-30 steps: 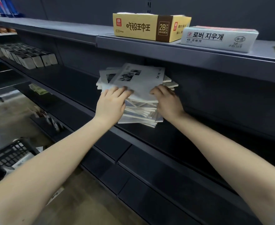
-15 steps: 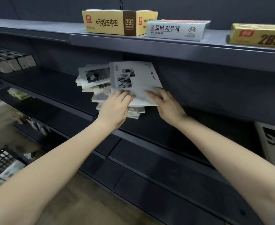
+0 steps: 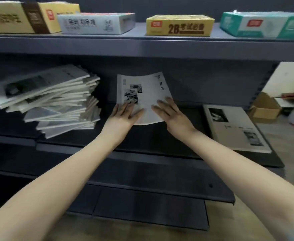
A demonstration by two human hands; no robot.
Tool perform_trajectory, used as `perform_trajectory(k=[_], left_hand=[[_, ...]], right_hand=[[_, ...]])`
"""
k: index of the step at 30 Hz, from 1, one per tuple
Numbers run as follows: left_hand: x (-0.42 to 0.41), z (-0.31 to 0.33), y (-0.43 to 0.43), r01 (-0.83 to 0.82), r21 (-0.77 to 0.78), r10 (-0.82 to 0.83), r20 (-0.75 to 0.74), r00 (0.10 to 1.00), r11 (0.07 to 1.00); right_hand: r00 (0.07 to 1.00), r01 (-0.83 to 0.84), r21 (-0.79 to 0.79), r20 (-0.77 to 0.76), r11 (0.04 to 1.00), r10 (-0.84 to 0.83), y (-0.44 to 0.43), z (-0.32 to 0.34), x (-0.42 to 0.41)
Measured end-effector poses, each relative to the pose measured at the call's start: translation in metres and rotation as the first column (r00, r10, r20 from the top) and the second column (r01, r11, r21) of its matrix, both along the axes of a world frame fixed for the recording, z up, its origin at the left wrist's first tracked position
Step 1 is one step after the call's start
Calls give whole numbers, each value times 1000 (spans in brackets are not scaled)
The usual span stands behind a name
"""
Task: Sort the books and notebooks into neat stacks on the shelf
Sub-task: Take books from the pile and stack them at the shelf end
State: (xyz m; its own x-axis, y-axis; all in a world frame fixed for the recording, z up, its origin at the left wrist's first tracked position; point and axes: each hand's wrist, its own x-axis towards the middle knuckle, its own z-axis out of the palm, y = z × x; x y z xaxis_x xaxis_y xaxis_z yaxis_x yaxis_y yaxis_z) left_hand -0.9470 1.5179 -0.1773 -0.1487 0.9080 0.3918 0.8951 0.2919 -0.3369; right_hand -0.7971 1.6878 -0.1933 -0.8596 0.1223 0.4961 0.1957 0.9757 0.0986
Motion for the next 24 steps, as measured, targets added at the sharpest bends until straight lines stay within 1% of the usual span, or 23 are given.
perform_trajectory(k=[4,6,8,10,11,13,16,18,19,22,24], left_hand=[[37,-16,45,147,-14,-144,129,981,989],[59,-23,67,228,-20,-221,190,957,973],[83,-28,85,288,-53,-264,273,925,956],[104,-32,100,309,-141,-240,368,899,941],[114,-35,107,314,-192,-219,399,891,930],[133,-41,123,357,-246,-221,447,867,901],[160,-50,143,414,-295,-256,452,854,861],[177,-53,150,408,-353,-215,474,854,842],[185,-54,152,414,-374,-215,470,856,830],[199,-63,159,465,-390,-259,476,840,795],[204,-65,165,473,-414,-253,482,839,778]], right_hand=[[991,123,-29,56,992,-121,26,-11,59],[981,185,-31,55,982,-184,36,-17,90],[962,266,-55,72,962,-262,42,-23,121],[939,336,-63,96,940,-329,46,-30,149],[928,364,-81,120,928,-354,47,-34,162],[901,423,-126,161,897,-403,50,-42,186],[833,529,-176,292,830,-469,51,-54,219],[787,572,-187,402,799,-469,49,-60,238],[774,582,-195,430,790,-464,48,-61,246],[765,598,-223,445,770,-465,45,-68,267],[722,646,-250,507,721,-471,44,-70,277]])
